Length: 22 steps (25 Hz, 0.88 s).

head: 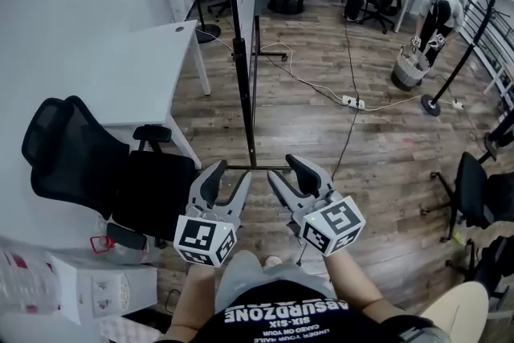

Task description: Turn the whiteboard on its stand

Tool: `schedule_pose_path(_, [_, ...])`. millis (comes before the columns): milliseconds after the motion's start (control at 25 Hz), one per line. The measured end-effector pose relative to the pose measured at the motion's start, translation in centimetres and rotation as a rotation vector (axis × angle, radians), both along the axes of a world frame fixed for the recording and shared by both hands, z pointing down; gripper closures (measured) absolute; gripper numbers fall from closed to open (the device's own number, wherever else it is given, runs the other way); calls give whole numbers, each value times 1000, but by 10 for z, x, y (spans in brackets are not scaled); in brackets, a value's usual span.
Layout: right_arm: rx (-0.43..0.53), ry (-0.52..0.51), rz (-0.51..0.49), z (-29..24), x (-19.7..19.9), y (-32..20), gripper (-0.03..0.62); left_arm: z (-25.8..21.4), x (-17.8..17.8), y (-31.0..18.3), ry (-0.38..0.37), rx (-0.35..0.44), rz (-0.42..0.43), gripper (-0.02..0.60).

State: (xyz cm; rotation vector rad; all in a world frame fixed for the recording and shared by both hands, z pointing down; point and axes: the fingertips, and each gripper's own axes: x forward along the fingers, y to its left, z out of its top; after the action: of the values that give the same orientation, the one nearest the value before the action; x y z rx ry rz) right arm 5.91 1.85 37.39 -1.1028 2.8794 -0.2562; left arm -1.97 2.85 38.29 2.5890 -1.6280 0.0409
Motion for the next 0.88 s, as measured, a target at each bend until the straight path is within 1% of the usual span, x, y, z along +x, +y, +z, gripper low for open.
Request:
schedule_pose_path(160, [1,4,-18,0,-4,-16,422,1,-11,-18,27,-13,-8,351])
schedule_pose_path(280, [-8,5,-21,1,-6,-32,422,0,-16,-36,43,-18,-5,339])
schedule_pose_path(520, [-20,19,-16,4,-14,-80,419,2,-26,-87,46,-38,20,327])
schedule_pose_path(880, [-12,35,-11,-5,-33,-156,411,-6,-54,-167,48,-30,19,324])
